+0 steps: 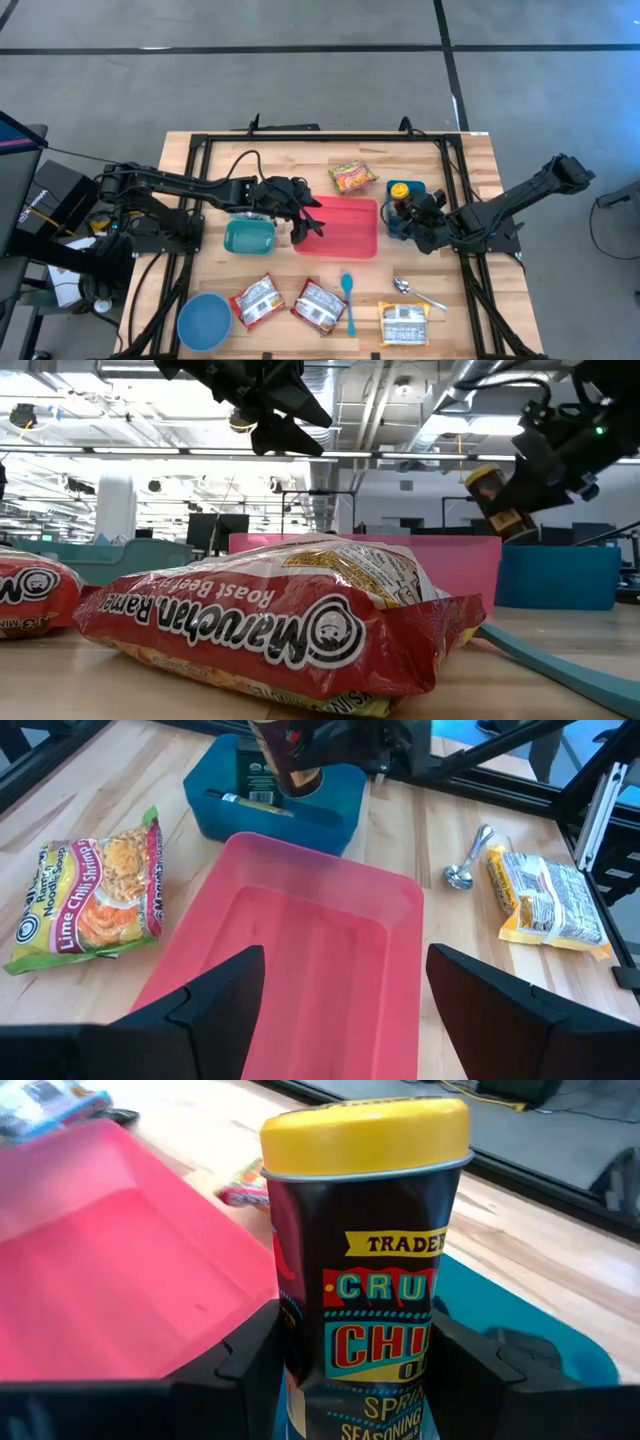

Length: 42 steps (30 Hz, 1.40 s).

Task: Pick & Place Food Item
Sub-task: Put the yellow seasoning bottle into the blue bin

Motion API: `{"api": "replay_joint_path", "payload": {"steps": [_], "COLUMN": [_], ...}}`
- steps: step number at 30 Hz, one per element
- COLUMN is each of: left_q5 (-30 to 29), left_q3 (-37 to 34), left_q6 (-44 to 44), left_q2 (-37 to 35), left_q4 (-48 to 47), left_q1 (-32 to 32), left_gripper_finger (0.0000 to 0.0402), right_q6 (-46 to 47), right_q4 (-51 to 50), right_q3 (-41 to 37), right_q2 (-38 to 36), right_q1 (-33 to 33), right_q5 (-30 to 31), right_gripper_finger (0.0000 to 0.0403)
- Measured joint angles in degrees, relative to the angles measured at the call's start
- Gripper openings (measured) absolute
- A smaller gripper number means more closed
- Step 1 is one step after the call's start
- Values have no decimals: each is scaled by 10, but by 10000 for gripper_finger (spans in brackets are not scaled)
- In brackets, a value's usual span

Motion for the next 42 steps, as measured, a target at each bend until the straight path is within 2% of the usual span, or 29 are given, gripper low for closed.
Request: {"api": "replay_joint_path", "payload": {"steps": [24, 27, 42], "left_q5": [-2, -6, -6], "left_q3": [0, 0, 0], "left_q6": [0, 0, 0], "left_q2": [0, 0, 0], "left_q4": [6, 6, 6], "left_q1": [0, 0, 0], "left_gripper_finger": [274, 274, 274], "right_q6": [168, 182, 180], "right_q4": [-23, -18, 38], "right_q3": [-80, -87, -117], "right_q2": [1, 1, 1], "right_q1": [50, 57, 81], "right_q5": [7, 25, 54], "right_gripper_finger": [183, 183, 185]}}
